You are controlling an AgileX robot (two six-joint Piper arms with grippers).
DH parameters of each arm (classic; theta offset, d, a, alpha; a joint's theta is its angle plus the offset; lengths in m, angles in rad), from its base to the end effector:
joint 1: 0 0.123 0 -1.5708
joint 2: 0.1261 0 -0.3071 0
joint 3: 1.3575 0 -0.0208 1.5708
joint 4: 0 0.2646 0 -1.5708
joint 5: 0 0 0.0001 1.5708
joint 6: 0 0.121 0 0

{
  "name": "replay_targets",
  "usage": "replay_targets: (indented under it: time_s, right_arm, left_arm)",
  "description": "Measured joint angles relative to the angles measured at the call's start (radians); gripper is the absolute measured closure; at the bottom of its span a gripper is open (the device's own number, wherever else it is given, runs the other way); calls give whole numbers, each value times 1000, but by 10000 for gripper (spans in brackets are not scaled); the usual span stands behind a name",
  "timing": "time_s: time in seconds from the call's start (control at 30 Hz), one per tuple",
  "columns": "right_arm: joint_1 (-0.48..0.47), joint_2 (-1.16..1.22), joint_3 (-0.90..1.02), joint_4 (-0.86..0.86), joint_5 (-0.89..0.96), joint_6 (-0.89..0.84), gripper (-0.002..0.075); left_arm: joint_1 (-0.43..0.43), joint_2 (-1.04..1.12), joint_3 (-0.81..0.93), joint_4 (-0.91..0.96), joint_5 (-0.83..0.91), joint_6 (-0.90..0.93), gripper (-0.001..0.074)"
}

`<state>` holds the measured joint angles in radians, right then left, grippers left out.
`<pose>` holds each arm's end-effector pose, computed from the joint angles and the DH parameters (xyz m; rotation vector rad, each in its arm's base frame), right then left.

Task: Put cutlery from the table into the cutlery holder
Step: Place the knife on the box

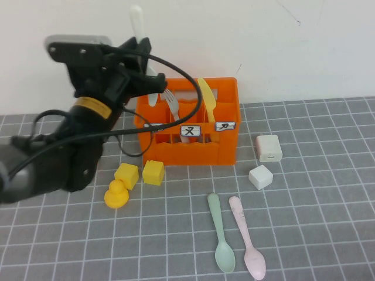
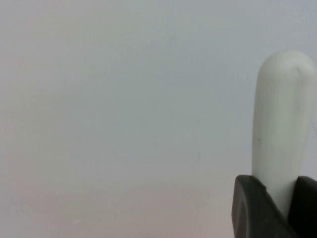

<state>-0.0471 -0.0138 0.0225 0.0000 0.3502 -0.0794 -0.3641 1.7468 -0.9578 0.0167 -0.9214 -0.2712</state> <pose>0.0734 -0.0035 0.1663 -0.0298 1.8432 -0.0885 0.3965 -0.1528 0.2875 0.0819 1.3688 -0.5348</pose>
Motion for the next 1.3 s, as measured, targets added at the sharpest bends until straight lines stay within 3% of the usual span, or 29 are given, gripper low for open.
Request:
replay_targets:
  time_s: [0.37,1.3]
  right_arm:
    - [0,0,0,0,0,0,696]
    - [0,0,0,0,0,0,696]
  left_arm:
    - [4,184,-104,16,-5,8,617]
    - [-48,152,-123,134,-87,-179,617]
